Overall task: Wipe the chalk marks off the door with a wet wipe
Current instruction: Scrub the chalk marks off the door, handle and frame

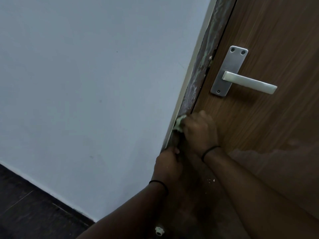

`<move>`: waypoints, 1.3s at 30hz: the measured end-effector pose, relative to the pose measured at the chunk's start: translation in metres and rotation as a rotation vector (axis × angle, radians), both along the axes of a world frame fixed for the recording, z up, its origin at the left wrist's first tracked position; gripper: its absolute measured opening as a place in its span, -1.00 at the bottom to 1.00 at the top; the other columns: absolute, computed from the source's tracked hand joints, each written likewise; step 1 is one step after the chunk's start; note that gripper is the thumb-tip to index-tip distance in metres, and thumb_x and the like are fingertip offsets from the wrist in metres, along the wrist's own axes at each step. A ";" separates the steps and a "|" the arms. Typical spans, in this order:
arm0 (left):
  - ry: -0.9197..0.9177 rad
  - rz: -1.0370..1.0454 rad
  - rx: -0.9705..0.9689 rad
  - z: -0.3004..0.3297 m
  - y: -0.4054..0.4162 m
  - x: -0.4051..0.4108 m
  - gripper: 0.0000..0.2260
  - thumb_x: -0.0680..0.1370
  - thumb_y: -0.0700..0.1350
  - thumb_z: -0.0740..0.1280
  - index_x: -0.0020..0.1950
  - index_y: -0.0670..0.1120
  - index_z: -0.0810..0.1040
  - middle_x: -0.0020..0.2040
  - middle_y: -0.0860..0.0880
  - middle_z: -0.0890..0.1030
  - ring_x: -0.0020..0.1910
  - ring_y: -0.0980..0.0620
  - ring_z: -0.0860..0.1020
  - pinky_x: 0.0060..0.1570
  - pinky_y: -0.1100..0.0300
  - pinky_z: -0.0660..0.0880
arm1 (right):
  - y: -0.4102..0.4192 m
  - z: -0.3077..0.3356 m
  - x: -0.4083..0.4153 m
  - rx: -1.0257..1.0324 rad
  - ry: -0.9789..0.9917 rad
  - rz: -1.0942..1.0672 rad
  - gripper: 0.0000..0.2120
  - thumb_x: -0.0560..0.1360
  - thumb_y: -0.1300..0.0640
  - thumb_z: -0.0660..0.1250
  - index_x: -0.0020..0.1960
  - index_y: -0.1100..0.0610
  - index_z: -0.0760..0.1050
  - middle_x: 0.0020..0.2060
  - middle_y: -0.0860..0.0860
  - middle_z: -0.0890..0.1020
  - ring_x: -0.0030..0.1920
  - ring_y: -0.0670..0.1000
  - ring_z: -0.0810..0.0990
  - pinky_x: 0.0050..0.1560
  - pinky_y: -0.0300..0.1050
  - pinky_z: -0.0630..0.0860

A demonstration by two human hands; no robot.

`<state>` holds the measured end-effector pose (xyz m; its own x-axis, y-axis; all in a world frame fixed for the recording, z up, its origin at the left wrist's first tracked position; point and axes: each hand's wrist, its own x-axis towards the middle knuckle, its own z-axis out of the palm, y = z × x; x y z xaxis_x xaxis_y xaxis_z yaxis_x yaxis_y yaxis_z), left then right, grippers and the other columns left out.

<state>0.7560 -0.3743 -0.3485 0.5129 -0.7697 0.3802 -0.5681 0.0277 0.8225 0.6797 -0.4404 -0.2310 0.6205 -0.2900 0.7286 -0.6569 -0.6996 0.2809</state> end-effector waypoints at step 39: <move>-0.034 -0.009 -0.219 0.074 -0.009 -0.014 -0.37 0.55 0.11 0.14 0.55 0.21 -0.09 0.21 0.02 0.59 0.03 0.03 0.60 -0.02 0.07 0.61 | 0.016 0.081 0.012 0.120 -0.069 -0.146 -0.86 0.55 0.19 0.23 0.02 0.09 0.56 -0.08 0.06 0.59 -0.10 0.13 0.63 -0.25 -0.09 0.49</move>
<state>0.7418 -0.3828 -0.2744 0.4906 -0.6714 0.5555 -0.5946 0.2082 0.7766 0.6914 -0.4241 -0.1500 0.5152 -0.4611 0.7224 -0.7689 -0.6211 0.1519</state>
